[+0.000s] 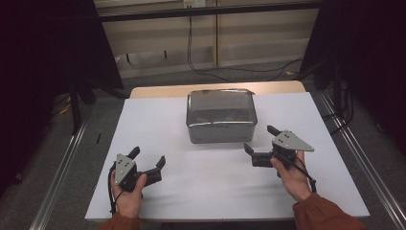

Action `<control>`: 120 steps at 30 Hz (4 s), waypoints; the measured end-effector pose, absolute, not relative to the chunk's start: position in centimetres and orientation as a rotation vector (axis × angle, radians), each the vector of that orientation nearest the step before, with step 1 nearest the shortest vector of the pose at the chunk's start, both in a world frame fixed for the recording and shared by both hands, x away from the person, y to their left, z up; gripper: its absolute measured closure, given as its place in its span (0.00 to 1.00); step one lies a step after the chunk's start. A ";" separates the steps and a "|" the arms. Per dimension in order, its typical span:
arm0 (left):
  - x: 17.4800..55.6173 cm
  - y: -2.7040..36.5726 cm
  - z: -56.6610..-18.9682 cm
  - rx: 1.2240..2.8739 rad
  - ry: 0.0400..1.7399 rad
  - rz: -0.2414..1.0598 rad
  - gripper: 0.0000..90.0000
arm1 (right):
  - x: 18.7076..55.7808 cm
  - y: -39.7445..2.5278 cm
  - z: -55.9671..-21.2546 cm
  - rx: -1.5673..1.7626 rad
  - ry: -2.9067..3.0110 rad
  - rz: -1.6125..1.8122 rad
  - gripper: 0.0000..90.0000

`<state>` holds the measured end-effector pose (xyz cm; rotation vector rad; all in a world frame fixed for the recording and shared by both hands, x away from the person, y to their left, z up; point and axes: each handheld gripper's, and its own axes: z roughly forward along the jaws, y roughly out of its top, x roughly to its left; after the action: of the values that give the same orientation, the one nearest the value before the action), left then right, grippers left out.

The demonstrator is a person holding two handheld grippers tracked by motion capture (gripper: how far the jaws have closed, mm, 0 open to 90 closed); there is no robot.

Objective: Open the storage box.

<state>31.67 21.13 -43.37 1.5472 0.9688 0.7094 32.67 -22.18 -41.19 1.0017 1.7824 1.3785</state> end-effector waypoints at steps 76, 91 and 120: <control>32.1 21.1 -43.2 1.636 0.925 0.686 0.03 | 36.6 -12.4 -42.4 0.022 1.855 0.518 0.66; 32.7 20.4 -43.2 1.658 0.917 0.624 0.07 | 36.6 -12.2 -42.8 -0.035 1.828 0.463 0.84; 34.5 18.3 -42.0 1.672 0.804 0.579 0.02 | 36.8 -12.3 -41.9 -0.016 1.830 0.490 0.85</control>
<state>34.47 18.26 -41.96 1.6721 0.8044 0.5792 36.75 -12.32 -41.92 -0.0162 1.8305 0.4904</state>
